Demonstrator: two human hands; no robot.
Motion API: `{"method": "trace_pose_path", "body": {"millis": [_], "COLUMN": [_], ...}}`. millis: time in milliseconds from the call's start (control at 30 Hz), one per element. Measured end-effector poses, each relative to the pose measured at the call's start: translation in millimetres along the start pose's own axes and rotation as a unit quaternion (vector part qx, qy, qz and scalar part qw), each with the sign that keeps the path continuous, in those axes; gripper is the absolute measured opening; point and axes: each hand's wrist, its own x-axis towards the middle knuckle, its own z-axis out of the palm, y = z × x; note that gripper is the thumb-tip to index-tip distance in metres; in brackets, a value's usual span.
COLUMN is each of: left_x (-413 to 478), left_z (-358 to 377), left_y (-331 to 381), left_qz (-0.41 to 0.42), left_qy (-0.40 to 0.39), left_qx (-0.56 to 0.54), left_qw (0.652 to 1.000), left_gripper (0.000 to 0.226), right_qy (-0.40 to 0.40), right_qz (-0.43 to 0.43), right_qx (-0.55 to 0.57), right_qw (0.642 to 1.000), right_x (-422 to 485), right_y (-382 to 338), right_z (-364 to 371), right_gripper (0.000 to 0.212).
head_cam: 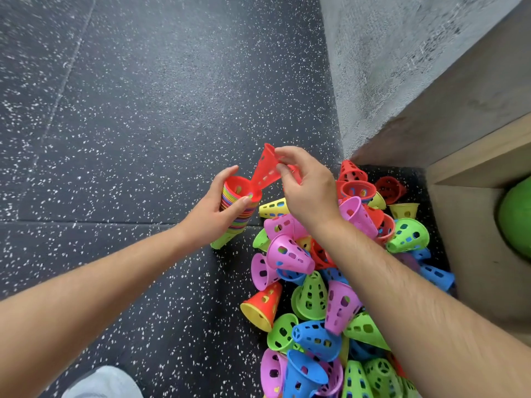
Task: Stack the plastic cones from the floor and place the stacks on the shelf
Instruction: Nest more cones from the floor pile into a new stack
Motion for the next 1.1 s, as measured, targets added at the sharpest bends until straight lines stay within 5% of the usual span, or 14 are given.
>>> {"method": "trace_pose_path", "body": {"millis": [167,567,900,1100], "left_x": [0,1,5,6], "left_z": [1,-5,-3,3], "left_y": [-1,-1,-2,2], "left_qz": [0.005,0.020,-0.005,-0.005], "left_qy": [-0.011,-0.070,-0.045,-0.046], "left_qx": [-0.003,-0.038,-0.049,-0.020], "left_qw": [1.000,0.997,0.998,0.999], "left_gripper": [0.076,0.073,0.055,0.050], "right_qy": [0.025,-0.180,-0.194,-0.174], "right_qz": [-0.018,0.021,0.062,0.052], "right_qx": [0.027,0.021,0.050,0.003], "right_qw": [0.999,0.983,0.978,0.983], "right_x": [-8,-28,-27,-13], "right_y": [-8,-6,5,24], "right_z": [12,18,23,17], "right_gripper": [0.019,0.025,0.041,0.032]}}
